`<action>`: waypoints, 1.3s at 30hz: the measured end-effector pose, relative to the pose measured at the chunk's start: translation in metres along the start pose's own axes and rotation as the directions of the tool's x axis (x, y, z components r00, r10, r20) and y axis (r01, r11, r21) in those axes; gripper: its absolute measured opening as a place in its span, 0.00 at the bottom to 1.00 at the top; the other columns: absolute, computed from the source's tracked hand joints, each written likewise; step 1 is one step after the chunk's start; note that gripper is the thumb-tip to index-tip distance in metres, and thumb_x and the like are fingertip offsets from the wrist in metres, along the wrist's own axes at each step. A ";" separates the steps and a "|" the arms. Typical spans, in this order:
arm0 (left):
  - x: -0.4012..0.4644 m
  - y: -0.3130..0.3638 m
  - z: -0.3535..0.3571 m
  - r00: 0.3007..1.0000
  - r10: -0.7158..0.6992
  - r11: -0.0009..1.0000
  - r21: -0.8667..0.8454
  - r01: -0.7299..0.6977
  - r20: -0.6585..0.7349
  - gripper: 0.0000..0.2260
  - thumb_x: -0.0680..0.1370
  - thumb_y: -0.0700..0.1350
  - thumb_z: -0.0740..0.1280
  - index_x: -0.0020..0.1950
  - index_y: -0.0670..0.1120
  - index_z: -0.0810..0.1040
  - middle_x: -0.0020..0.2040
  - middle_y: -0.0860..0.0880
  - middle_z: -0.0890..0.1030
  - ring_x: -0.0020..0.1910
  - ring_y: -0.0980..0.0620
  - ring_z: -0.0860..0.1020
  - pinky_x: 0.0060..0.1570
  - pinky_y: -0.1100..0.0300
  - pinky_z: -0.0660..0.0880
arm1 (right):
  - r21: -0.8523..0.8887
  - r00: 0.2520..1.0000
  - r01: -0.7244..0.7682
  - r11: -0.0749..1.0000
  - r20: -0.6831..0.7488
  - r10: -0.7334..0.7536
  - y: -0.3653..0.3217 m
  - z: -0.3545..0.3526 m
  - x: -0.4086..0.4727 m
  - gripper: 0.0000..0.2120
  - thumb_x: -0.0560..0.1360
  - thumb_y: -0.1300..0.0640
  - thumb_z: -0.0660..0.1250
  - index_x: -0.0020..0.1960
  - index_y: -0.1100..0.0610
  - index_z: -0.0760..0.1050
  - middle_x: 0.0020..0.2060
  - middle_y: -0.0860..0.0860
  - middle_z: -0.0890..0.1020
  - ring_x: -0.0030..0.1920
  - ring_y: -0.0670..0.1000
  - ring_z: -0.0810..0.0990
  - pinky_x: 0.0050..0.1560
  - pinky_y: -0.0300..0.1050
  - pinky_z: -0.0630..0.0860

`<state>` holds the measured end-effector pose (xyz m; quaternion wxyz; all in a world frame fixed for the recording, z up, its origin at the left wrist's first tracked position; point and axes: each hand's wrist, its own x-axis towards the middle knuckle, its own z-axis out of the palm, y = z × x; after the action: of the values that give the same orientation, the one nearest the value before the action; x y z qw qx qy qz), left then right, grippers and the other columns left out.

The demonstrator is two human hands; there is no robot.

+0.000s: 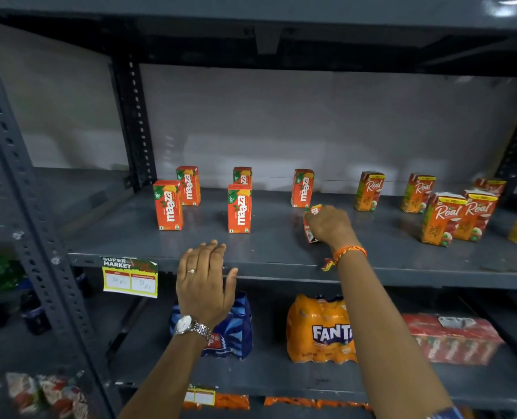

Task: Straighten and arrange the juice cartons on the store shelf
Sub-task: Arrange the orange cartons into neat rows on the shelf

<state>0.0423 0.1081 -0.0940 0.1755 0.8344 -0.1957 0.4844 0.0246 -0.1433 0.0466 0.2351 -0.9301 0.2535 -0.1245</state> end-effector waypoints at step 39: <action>0.001 0.001 -0.017 0.988 -0.007 1.000 -0.027 0.012 0.152 0.24 0.82 0.57 0.53 0.67 0.43 0.76 0.66 0.43 0.80 0.66 0.42 0.76 0.75 0.50 0.59 | 0.665 0.979 0.187 0.723 -0.063 -0.195 0.013 0.022 -0.009 0.21 0.78 0.61 0.67 0.70 0.56 0.67 0.61 0.51 0.77 0.62 0.51 0.77 0.54 0.41 0.76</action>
<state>0.0298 0.1148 -0.0849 0.1739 0.8673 -0.2112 0.4159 0.0192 -0.1401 0.0208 0.5392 -0.8062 0.0937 -0.2248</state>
